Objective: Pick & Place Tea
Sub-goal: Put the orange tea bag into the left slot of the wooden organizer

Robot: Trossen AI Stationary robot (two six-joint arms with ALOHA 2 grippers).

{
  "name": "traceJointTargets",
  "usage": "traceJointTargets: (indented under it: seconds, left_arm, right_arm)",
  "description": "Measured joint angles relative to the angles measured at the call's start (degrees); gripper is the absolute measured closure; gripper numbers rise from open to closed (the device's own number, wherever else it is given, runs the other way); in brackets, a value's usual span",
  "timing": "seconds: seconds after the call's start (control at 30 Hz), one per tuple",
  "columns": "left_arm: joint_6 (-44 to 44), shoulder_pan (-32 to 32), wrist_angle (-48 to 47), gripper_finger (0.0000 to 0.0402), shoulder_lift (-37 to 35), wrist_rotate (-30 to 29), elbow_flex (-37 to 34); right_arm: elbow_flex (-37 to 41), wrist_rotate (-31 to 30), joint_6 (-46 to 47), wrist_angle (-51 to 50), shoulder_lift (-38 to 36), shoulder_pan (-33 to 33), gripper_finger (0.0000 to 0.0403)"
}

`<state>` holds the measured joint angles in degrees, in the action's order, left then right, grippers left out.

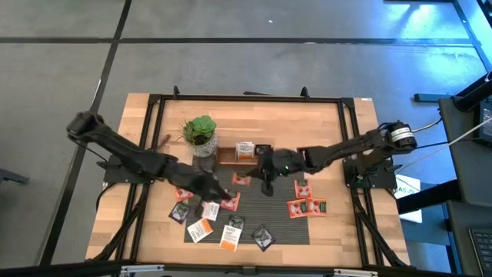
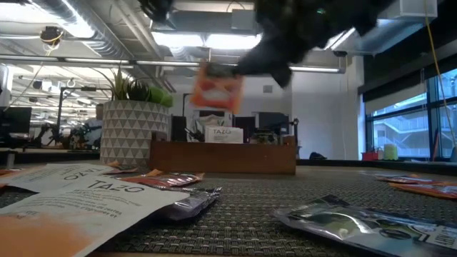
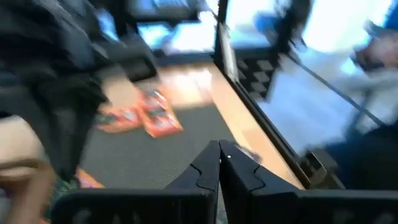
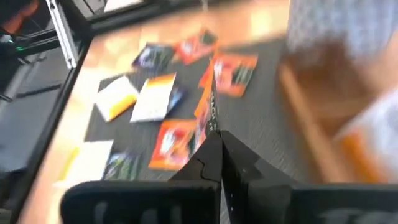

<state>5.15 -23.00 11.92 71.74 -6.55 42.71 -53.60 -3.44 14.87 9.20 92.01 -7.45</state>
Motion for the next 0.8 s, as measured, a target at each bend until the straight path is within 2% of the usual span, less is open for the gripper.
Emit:
traceJointTargets:
  seconds: [0.13,0.23,0.43,0.63,0.8]
  left_arm:
    - [-0.6,-2.6,0.3,0.0398,-7.3,-9.1,-2.7]
    - [-2.0,-3.9,-0.1,0.0397,-11.8,-12.3,-4.1]
    - [-6.1,-5.2,-1.8,0.0394,-17.2,-12.7,-4.7]
    - [-7.9,-5.1,-2.2,0.0392,-18.3,-12.8,-4.7]
    - [-7.9,-5.0,-5.0,0.0392,-17.9,-12.8,-4.7]
  right_arm:
    - [-4.7,-0.1,-10.8,-0.5,2.7,4.2,0.0401]
    - [-7.4,-0.2,-16.2,-0.2,5.1,7.7,0.0401]
    - [-10.8,0.6,-19.6,-0.5,11.1,13.1,0.0401]
    - [-15.3,3.4,-19.7,-0.6,17.9,14.5,0.0400]
    - [-19.1,0.5,-22.7,-4.6,21.6,14.5,0.0399]
